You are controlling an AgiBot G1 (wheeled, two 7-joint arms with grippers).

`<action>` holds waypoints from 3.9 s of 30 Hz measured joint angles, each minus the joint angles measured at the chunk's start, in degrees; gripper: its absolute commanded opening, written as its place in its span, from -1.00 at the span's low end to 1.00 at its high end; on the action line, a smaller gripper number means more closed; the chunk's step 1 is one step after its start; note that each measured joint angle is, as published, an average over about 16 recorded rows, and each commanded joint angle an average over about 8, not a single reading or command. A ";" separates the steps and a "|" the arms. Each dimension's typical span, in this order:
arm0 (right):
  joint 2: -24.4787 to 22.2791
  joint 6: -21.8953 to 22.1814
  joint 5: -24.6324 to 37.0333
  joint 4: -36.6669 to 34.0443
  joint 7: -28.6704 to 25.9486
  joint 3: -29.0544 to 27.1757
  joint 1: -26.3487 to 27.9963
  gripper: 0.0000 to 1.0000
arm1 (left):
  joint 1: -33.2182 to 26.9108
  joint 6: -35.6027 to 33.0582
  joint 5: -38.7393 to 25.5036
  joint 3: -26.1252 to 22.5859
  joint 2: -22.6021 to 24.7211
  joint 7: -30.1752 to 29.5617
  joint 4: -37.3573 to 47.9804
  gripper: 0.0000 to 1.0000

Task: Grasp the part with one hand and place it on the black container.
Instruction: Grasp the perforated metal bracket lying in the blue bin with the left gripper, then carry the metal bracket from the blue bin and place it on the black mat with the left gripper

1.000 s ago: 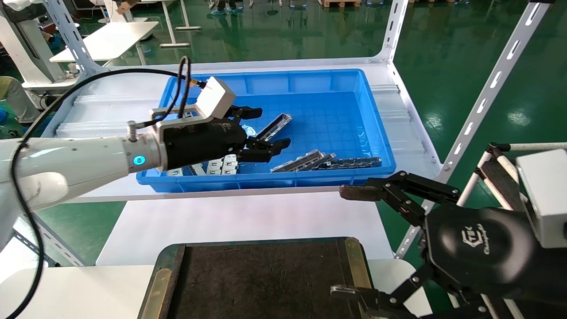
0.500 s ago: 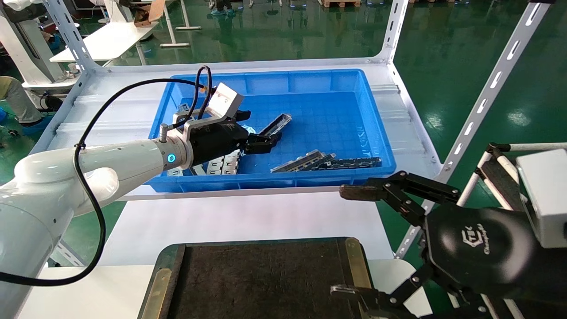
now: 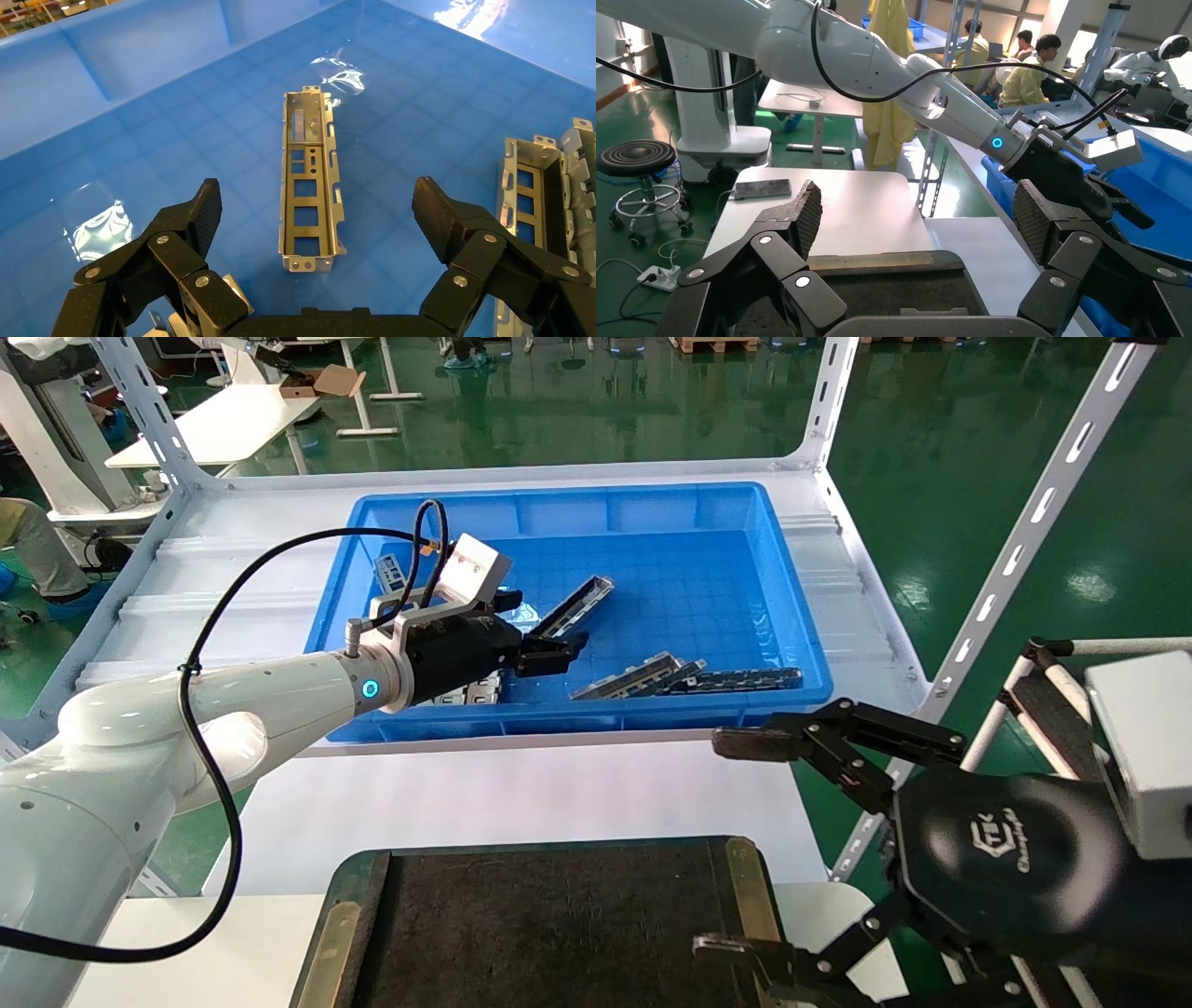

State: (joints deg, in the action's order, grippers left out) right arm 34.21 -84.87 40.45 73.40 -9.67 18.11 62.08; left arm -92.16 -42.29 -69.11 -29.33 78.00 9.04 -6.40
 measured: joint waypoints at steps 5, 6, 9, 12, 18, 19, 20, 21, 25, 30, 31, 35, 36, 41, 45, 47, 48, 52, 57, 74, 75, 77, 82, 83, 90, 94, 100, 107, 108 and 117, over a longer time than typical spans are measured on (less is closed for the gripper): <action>0.00 0.00 -0.01 0.00 0.01 0.01 0.00 -1.00 | 0.60 1.00 0.55 -0.75 0.00 -0.87 -0.53 -1.00; -0.01 0.01 -0.01 0.00 0.01 0.01 0.00 -1.00 | 0.70 1.18 0.68 -0.89 -0.01 -1.02 -0.62 -1.00; -0.01 0.01 -0.01 0.00 0.01 0.02 0.00 -1.00 | 0.96 1.70 1.11 -1.29 -0.03 -1.42 -0.85 -1.00; -0.01 0.01 -0.02 0.00 0.01 0.03 0.01 -1.00 | 1.18 2.13 1.58 -1.66 -0.05 -1.76 -1.02 -1.00; -0.02 0.02 -0.03 0.00 0.02 0.04 0.01 -1.00 | 1.58 2.70 2.52 -2.39 -0.08 -2.26 -1.22 -1.00; -0.02 0.02 -0.03 0.00 0.02 0.04 0.01 -1.00 | 1.65 2.77 2.67 -2.51 -0.09 -2.32 -1.24 -1.00; -0.02 0.02 -0.03 0.00 0.02 0.04 0.01 -1.00 | 1.72 2.85 2.82 -2.64 -0.10 -2.37 -1.25 -1.00; -0.02 0.02 -0.03 0.00 0.02 0.04 0.01 -1.00 | 1.78 2.92 2.96 -2.76 -0.10 -2.42 -1.25 -1.00; -0.02 0.02 -0.04 0.00 0.03 0.05 0.01 -1.00 | 2.00 3.17 3.47 -3.28 -0.13 -2.58 -1.23 -1.00; -0.03 0.03 -0.04 0.00 0.03 0.06 0.01 -1.00 | 2.17 3.40 4.04 -3.94 -0.16 -2.78 -1.16 -1.00; -0.03 0.03 -0.04 0.00 0.03 0.07 0.02 -1.00 | 2.19 3.45 4.16 -4.05 -0.16 -2.82 -1.16 -1.00; -0.03 0.03 -0.05 0.00 0.04 0.07 0.02 -1.00 | 2.15 3.56 4.87 -4.36 -0.17 -2.95 -1.29 -1.00; -0.03 0.03 -0.05 0.00 0.04 0.08 0.02 -1.00 | 2.11 3.58 5.09 -4.40 -0.17 -2.98 -1.36 -1.00; -0.03 0.04 -0.06 0.00 0.04 0.09 0.02 -1.00 | 1.72 3.89 6.38 -4.54 -0.14 -3.12 -1.83 -1.00; -0.04 0.04 -0.06 0.00 0.05 0.09 0.02 -1.00 | 1.29 3.96 7.52 -4.64 -0.18 -3.23 -2.41 -1.00; -0.04 0.04 -0.07 0.00 0.05 0.10 0.02 -1.00 | 1.05 3.60 8.06 -4.71 -0.28 -3.26 -2.74 -1.00; -0.04 0.04 -0.07 0.00 0.05 0.10 0.02 -1.00 | 0.91 3.26 8.31 -4.76 -0.37 -3.26 -2.90 -1.00; -0.04 0.05 -0.07 0.00 0.05 0.11 0.03 -1.00 | 0.38 0.40 9.22 -4.96 -1.12 -3.25 -3.55 -1.00; -0.05 0.05 -0.08 0.00 0.06 0.12 0.03 -1.00 | -0.08 -7.89 10.42 -5.09 -3.12 -3.18 -4.52 -1.00; -0.06 0.06 -0.10 0.00 0.08 0.15 0.04 -1.00 | 0.93 -40.92 13.91 -4.85 -11.36 -5.72 -6.21 -1.00; -0.06 0.07 -0.11 0.00 0.08 0.16 0.04 -1.00 | 1.33 -41.91 14.06 -4.86 -11.68 -6.11 -6.50 -1.00; -0.06 0.07 -0.11 0.00 0.08 0.16 0.04 -1.00 | 2.33 -43.62 14.37 -4.88 -12.30 -6.93 -7.28 -1.00; -0.07 0.07 -0.12 0.00 0.08 0.17 0.04 -1.00 | 6.15 -46.25 15.06 -5.11 -13.81 -9.35 -10.68 -1.00; -0.07 0.07 -0.12 0.00 0.09 0.17 0.04 -1.00 | 7.14 -46.51 15.14 -5.22 -14.12 -9.87 -11.62 -1.00; -0.07 0.08 -0.13 0.00 0.09 0.19 0.04 -1.00 | 15.92 -45.14 15.00 -6.39 -16.44 -13.84 -20.72 -1.00; -0.08 0.08 -0.13 0.00 0.10 0.19 0.05 -1.00 | 21.58 -41.77 14.53 -7.05 -17.69 -16.46 -27.00 -1.00; -0.08 0.09 -0.14 0.00 0.10 0.21 0.05 -1.00 | 29.94 -32.84 13.36 -7.60 -18.92 -20.62 -36.11 -1.00; -0.09 0.09 -0.15 0.00 0.11 0.22 0.05 -1.00 | 39.06 -16.44 11.08 -7.70 -18.51 -26.03 -45.27 -1.00; -0.09 0.09 -0.15 0.00 0.11 0.22 0.05 -1.00 | 40.34 -13.71 10.66 -7.72 -18.28 -26.87 -46.49 -1.00; -0.10 0.10 -0.16 0.00 0.12 0.24 0.06 -1.00 | 50.17 11.41 6.33 -8.83 -14.12 -34.81 -55.45 -1.00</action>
State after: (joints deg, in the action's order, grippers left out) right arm 34.11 -84.77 40.29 73.40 -9.55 18.35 62.14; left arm -41.99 -30.88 -62.78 -38.17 63.89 -25.77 -61.85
